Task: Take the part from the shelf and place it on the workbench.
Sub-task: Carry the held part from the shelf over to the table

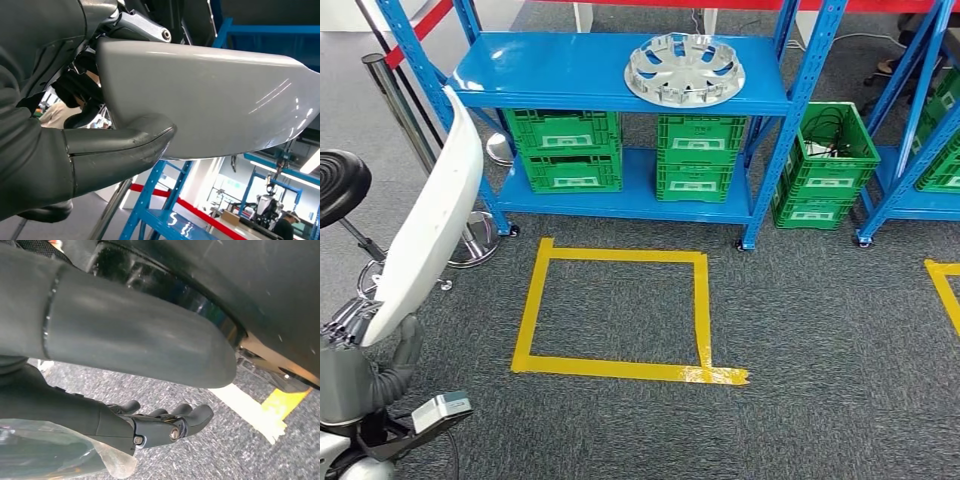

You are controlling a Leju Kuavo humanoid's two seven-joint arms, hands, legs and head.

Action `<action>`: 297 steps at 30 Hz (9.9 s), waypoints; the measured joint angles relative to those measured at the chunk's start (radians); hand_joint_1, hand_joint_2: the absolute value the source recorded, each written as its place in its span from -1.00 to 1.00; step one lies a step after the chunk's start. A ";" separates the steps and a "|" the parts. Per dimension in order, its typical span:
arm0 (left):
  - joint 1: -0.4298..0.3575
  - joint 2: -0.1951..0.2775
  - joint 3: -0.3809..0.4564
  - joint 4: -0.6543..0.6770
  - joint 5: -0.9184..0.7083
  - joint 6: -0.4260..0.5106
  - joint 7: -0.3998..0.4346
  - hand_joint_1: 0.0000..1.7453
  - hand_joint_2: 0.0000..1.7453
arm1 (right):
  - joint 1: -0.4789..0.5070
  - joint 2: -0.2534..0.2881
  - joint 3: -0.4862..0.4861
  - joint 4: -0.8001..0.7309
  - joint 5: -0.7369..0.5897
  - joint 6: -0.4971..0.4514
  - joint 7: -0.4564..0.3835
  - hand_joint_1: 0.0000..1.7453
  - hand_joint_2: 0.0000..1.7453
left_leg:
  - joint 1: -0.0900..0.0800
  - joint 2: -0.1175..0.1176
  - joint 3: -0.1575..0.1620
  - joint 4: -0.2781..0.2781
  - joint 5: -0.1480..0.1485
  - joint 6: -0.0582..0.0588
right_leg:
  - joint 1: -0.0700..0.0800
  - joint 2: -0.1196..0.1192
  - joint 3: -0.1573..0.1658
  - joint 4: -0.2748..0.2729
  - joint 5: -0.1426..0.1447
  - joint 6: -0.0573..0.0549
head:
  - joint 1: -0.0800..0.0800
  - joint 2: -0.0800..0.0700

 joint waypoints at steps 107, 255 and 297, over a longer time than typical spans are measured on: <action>-0.054 0.035 -0.087 0.044 -0.038 0.000 0.055 1.00 1.00 | 0.017 -0.003 -0.048 0.040 -0.052 0.019 -0.048 -1.00 -1.00 | 0.013 -0.004 -0.005 0.010 -0.003 0.019 | -0.010 0.001 -0.054 0.082 -0.046 0.026 | -0.002 0.000; -0.021 0.039 -0.057 0.053 -0.001 0.001 0.002 1.00 1.00 | 0.021 -0.002 -0.041 0.030 -0.040 0.073 -0.053 -1.00 -1.00 | 0.008 -0.135 -0.067 0.034 0.028 0.007 | -0.016 0.070 0.024 0.013 -0.042 0.018 | -0.007 0.000; -0.035 0.052 -0.069 0.053 0.038 0.001 0.004 1.00 1.00 | 0.023 0.000 -0.037 0.026 -0.049 0.088 -0.051 -1.00 -1.00 | 0.009 -0.011 -0.099 0.147 -0.013 -0.011 | -0.010 -0.027 0.037 0.003 -0.043 0.000 | -0.015 0.000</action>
